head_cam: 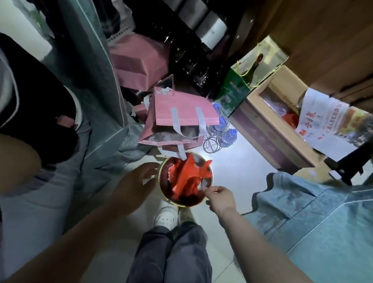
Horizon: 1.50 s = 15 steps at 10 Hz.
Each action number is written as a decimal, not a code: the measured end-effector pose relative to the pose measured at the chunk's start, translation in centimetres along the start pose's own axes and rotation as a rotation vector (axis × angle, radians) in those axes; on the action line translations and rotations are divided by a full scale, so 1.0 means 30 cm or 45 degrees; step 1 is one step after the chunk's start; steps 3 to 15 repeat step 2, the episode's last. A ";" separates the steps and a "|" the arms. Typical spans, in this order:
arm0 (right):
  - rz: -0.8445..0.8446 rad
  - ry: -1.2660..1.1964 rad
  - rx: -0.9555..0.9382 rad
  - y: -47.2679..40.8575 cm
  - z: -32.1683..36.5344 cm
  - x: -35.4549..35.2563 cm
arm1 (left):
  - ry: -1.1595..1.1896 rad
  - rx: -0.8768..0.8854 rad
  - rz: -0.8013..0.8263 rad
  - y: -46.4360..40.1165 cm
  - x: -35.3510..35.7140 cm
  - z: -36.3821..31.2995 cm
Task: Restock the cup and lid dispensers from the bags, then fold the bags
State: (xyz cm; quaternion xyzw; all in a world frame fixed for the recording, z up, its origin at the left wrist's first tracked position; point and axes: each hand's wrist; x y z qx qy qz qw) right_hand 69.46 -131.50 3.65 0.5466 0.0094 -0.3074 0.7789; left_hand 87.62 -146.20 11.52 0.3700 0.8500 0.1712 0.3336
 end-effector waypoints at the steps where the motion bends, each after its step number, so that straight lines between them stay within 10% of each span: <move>1: 0.047 -0.079 -0.129 0.073 0.023 -0.042 | 0.001 0.105 0.044 0.015 -0.002 -0.071; 15: 0.037 -0.038 -0.297 0.175 0.070 -0.107 | 0.032 0.139 0.161 0.023 0.010 -0.150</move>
Point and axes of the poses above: each hand's wrist, its own y-axis away from the middle knuckle, its own x-axis out of the palm, z = x × y, and after that the axes turned 2 degrees about -z, right-handed
